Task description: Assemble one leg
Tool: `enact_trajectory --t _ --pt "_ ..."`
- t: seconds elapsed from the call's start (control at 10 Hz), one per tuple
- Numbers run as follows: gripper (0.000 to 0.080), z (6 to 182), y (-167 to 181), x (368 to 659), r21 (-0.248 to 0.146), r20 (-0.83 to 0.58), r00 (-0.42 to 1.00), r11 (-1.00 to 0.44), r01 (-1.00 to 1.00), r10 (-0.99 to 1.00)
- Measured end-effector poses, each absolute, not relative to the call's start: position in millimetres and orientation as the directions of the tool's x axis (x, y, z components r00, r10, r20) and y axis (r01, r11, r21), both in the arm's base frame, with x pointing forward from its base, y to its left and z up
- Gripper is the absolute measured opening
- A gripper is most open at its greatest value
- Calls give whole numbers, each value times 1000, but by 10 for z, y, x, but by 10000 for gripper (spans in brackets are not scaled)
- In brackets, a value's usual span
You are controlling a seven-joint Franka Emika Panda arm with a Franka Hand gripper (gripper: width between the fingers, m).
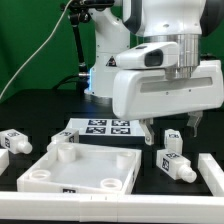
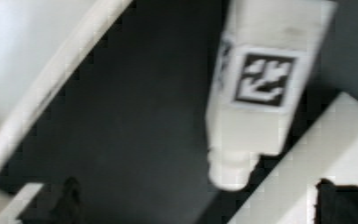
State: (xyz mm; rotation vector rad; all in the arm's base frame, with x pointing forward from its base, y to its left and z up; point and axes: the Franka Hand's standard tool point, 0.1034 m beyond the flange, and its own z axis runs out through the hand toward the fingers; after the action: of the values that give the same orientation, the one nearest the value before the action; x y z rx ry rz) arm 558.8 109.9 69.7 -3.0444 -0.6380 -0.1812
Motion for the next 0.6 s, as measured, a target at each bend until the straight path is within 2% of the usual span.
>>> enact_trajectory --t 0.2,0.3,0.6 --pt "650 715 1107 5414 -44 105 981 -985 166 161" --pt "650 694 1076 5336 -55 91 988 -990 131 125" --pt "650 684 1084 5320 -55 62 990 -989 134 130"
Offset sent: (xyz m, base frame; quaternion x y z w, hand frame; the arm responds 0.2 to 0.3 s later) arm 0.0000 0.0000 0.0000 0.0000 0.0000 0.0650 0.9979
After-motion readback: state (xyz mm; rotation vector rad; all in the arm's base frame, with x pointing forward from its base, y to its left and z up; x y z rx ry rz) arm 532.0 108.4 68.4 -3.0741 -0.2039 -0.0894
